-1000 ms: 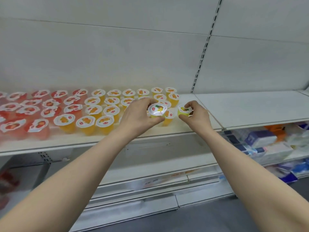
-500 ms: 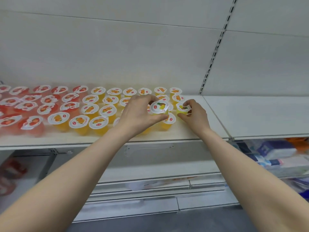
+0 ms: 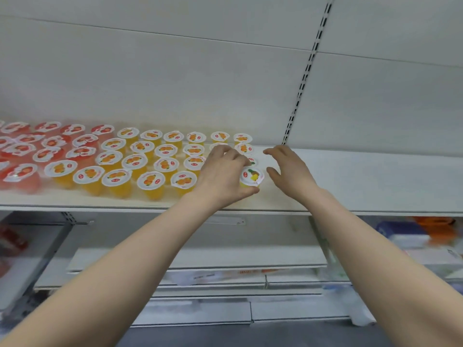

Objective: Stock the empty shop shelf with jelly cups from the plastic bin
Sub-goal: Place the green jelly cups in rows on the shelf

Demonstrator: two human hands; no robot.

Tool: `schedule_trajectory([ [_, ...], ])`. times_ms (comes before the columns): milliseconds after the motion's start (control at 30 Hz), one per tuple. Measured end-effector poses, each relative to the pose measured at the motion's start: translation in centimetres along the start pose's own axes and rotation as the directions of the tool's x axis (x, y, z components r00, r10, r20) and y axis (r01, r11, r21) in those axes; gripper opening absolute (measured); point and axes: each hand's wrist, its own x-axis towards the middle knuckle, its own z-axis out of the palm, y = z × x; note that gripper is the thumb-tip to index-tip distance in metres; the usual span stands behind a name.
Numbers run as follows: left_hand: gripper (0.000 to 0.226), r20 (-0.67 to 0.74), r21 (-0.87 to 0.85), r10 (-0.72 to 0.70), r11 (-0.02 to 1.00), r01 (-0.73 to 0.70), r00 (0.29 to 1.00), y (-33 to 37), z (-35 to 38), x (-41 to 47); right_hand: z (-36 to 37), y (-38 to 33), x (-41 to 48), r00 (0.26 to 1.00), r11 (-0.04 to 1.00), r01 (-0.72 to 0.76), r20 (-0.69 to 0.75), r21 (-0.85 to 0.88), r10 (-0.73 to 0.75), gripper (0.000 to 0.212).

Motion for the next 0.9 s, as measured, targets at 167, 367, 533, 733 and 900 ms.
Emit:
schedule_trajectory([
  [167, 0.070, 0.046, 0.164, -0.029, 0.986, 0.021, 0.999, 0.4, 2.2, 0.3, -0.5, 0.9, 0.0, 0.998, 0.999, 0.045, -0.034, -0.025, -0.046, 0.044],
  [367, 0.073, 0.058, 0.227, -0.103, 0.970, 0.087, 0.993, 0.4, 3.2, 0.7, -0.5, 0.9, 0.3, 0.996, 0.997, 0.079, -0.037, -0.016, -0.080, 0.044],
  [533, 0.077, 0.060, 0.238, -0.108, 0.967, 0.091, 0.992, 0.4, 2.9, 0.5, -0.8, 0.3, 0.4, 0.991, 0.992, 0.125, -0.037, -0.029, -0.126, 0.043],
  [733, 0.058, -0.116, 0.164, -0.117, 0.977, 0.135, 0.986, -2.5, 0.0, -2.3, -1.2, -1.9, 1.1, 0.948, 0.949, 0.308, -0.059, -0.075, -0.312, 0.041],
  [900, 0.059, -0.187, 0.219, -0.185, 0.949, 0.225, 0.965, -6.8, -4.0, -7.1, -0.1, -6.6, 1.9, 0.869, 0.869, 0.482, -0.064, -0.107, -0.490, 0.043],
])
